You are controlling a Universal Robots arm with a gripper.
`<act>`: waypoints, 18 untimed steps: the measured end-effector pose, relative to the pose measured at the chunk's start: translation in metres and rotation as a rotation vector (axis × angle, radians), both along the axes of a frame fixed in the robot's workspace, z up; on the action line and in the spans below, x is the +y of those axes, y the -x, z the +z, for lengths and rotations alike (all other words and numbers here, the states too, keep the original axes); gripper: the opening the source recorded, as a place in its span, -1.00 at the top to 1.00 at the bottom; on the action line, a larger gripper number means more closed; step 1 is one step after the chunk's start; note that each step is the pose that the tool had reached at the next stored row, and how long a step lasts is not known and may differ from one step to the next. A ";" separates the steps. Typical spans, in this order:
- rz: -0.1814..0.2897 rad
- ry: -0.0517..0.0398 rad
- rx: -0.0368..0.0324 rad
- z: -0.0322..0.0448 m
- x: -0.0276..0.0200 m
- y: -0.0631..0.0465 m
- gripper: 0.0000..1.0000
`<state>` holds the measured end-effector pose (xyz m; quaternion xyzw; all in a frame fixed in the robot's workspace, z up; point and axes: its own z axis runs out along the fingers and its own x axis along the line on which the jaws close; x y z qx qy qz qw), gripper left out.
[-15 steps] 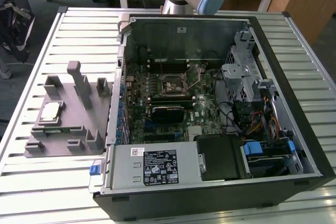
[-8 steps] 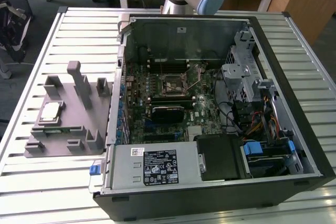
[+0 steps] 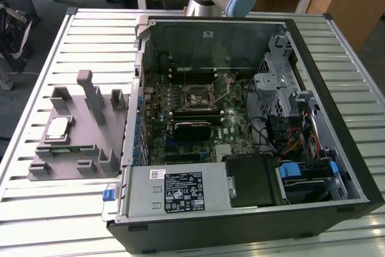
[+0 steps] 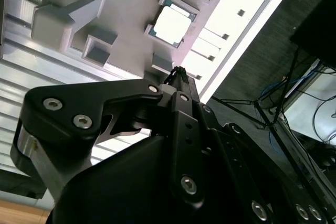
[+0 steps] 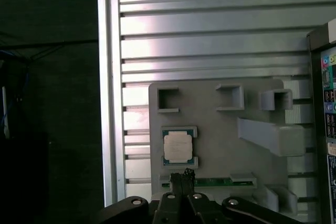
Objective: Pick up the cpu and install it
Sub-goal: 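Pick up the cpu and move it towards the insertion slot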
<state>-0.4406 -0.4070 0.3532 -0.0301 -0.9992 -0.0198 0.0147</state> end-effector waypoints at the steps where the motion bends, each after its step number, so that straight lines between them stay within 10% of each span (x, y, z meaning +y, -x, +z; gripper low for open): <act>1: 0.000 -0.0001 -0.0003 -0.0007 -0.0001 0.000 0.79; 9: 0.006 0.0001 -0.0003 -0.0061 -0.0027 0.000 0.77; 18: 0.026 0.0018 -0.0004 -0.0169 -0.0050 0.000 0.07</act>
